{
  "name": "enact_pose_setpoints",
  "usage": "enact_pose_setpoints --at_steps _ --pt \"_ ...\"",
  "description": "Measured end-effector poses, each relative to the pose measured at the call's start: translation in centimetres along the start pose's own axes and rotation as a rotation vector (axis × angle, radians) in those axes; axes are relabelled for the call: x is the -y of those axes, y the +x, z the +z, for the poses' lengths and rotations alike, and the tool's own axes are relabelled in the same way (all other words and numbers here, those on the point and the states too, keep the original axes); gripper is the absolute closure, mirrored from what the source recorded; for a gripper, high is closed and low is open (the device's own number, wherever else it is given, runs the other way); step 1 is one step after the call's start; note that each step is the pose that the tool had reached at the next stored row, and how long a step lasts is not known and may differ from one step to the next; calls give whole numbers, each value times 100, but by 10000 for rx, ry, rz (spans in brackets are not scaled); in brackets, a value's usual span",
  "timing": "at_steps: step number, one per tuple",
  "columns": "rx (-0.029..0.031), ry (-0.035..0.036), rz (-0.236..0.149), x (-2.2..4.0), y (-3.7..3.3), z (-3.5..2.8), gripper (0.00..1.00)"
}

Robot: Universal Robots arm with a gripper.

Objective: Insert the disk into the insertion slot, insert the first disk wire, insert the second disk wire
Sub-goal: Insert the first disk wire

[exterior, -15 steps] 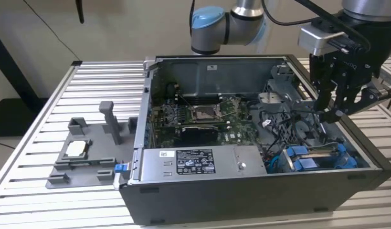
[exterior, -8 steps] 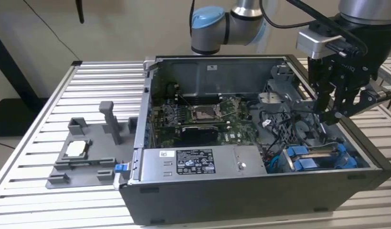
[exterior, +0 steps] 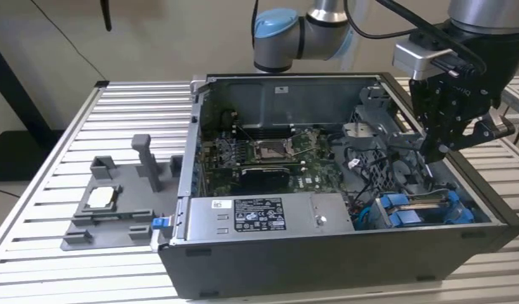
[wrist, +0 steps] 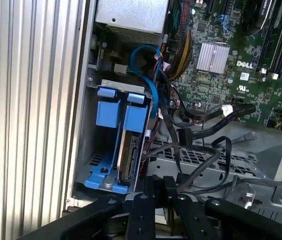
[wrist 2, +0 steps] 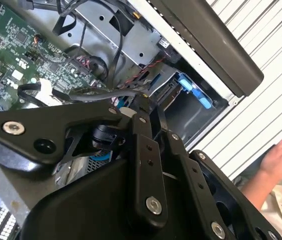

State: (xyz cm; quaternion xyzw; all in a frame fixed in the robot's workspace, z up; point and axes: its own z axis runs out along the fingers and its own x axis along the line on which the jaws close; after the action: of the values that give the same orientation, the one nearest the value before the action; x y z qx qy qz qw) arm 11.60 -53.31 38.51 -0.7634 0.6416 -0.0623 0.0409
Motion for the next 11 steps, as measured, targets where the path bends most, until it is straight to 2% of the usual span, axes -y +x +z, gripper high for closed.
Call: enact_pose_setpoints --at_steps 2,4,6,9,11 --pt "4 -25 0 1 2 3 81" --pt "17 -130 -2 7 9 5 81" --pt "45 -294 -6 18 27 9 81" --pt "95 -579 -10 45 82 19 81" --pt "122 -723 -13 64 127 29 81"
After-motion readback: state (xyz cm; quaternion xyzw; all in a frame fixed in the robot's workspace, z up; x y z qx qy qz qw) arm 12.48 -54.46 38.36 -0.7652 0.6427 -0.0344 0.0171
